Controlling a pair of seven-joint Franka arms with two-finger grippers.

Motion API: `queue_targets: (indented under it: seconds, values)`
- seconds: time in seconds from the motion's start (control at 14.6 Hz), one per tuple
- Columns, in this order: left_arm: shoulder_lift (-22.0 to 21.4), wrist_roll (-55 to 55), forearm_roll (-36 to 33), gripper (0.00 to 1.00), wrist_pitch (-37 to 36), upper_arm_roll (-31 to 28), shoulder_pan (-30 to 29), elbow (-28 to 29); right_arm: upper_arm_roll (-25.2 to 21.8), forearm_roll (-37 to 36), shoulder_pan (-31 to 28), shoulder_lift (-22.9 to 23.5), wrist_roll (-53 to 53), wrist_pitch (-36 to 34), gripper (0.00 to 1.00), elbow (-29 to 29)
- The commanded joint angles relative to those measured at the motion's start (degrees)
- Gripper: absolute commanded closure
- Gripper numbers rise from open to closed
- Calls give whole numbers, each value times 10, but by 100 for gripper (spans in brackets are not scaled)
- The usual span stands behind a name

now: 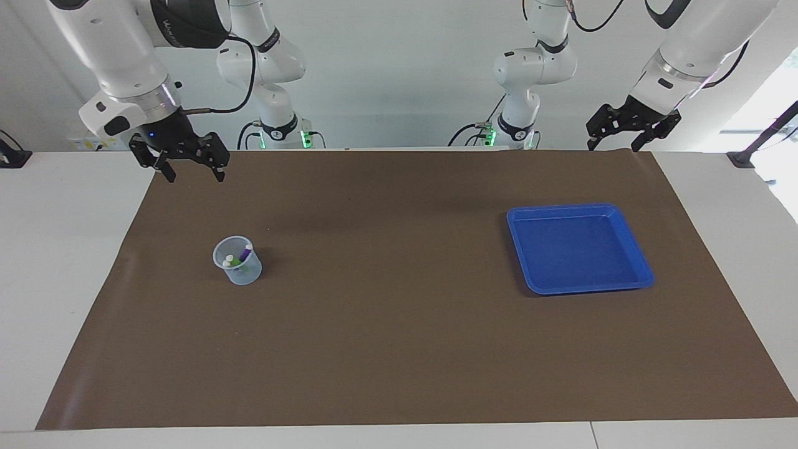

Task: Transfer and insert pens with both arms

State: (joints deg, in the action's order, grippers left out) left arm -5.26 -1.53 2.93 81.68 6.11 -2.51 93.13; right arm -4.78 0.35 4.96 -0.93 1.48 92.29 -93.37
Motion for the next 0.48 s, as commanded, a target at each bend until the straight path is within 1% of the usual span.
queue_targets:
  seconds: [0.0,0.41]
  values:
    - [4,11,-13,0,-7,-4,8,-8,24,-8,-14,-18,27,7,0,-29]
    - [4,10,-13,0,-7,-10,4,-8,36,-11,-18,-19,37,6,0,-32]
